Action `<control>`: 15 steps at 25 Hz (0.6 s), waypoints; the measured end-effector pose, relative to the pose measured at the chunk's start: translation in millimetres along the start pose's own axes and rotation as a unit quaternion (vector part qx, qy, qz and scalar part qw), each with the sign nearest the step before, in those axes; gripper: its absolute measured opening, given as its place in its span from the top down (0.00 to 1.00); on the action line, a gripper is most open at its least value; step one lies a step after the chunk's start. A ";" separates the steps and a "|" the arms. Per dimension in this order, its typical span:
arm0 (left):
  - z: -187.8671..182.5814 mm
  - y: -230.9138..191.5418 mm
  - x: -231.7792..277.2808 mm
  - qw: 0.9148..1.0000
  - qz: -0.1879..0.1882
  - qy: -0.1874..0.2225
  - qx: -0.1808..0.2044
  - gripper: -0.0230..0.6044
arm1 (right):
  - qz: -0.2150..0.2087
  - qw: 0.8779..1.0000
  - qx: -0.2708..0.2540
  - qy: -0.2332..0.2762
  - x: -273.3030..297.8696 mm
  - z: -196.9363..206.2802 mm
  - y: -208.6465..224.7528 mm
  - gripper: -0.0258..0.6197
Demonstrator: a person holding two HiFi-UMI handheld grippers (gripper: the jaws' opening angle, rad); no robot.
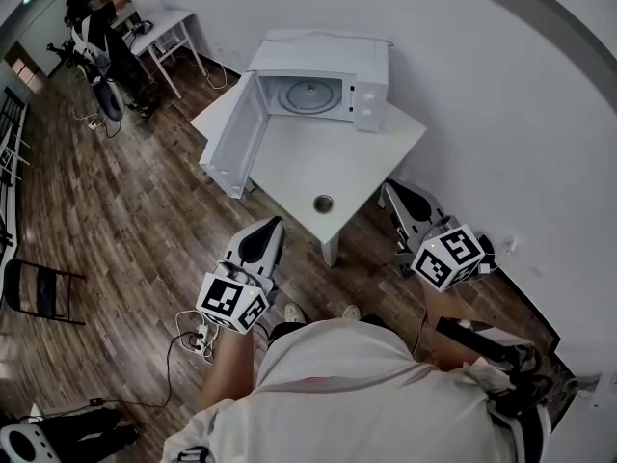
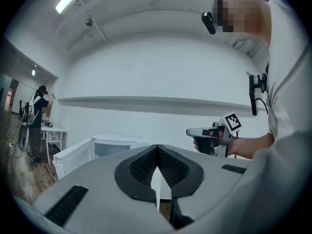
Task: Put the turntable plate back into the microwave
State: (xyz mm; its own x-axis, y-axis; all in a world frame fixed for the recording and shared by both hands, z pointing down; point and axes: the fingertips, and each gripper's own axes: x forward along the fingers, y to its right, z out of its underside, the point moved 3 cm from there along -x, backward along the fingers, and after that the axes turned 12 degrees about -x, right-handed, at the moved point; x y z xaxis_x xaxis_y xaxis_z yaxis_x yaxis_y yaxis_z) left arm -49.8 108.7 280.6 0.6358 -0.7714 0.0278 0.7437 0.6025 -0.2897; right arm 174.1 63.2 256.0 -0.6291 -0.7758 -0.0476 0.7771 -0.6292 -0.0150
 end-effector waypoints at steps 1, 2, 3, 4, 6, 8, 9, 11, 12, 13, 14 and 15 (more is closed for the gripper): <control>2.9 -2.2 -1.5 1.000 -0.001 -0.001 0.002 0.95 | 0.000 1.000 -0.002 -0.001 0.3 2.7 -3.9 0.95; 5.2 -4.7 -3.7 1.000 -0.001 -0.001 0.002 0.95 | 0.000 1.000 -0.003 -0.003 1.3 5.7 -8.4 0.95; 6.1 -7.2 -5.7 1.000 0.000 -0.001 0.001 0.95 | 0.000 1.000 -0.003 -0.005 3.0 7.5 -12.6 0.95; 5.2 -9.2 -6.7 1.000 0.003 0.000 0.001 0.95 | 0.001 1.000 -0.004 -0.007 5.4 7.5 -15.8 0.95; 0.4 -12.1 -6.3 1.000 0.009 0.002 0.000 0.95 | 0.002 1.000 -0.006 -0.010 11.8 4.4 -19.5 0.95; -2.4 -14.8 -5.5 1.000 0.013 0.004 -0.007 0.95 | 0.002 1.000 -0.008 -0.012 17.4 1.5 -21.8 0.95; -3.0 -15.8 -5.2 1.000 0.014 0.005 -0.012 0.95 | 0.001 1.000 -0.009 -0.013 19.4 0.3 -23.1 0.95; -4.1 -16.9 -3.9 1.000 0.016 0.006 -0.020 0.95 | 0.001 1.000 -0.008 -0.014 22.8 -1.2 -25.7 0.95; -4.8 -17.2 -3.1 1.000 0.019 0.006 -0.021 0.95 | 0.001 1.000 -0.008 -0.014 24.5 -1.3 -27.1 0.95; -5.2 -17.5 -2.3 1.000 0.021 0.006 -0.022 0.95 | 0.002 1.000 -0.008 -0.016 26.1 -1.1 -28.4 0.95; -5.2 -17.7 -1.7 0.999 0.024 0.006 -0.023 0.95 | 0.002 1.000 -0.009 -0.017 27.4 -0.7 -29.6 0.96; -5.0 -17.9 -1.0 0.999 0.026 0.007 -0.025 0.95 | 0.003 1.000 -0.010 -0.019 28.4 -0.4 -30.2 0.95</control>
State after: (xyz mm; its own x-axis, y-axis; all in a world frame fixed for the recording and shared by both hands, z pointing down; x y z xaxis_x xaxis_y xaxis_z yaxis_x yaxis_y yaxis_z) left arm -64.8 97.7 281.0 0.6703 -0.7421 -0.0010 0.6984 0.6313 -0.3373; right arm 132.7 60.1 254.7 -0.6251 -0.7805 -0.0100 0.7803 -0.6244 -0.0356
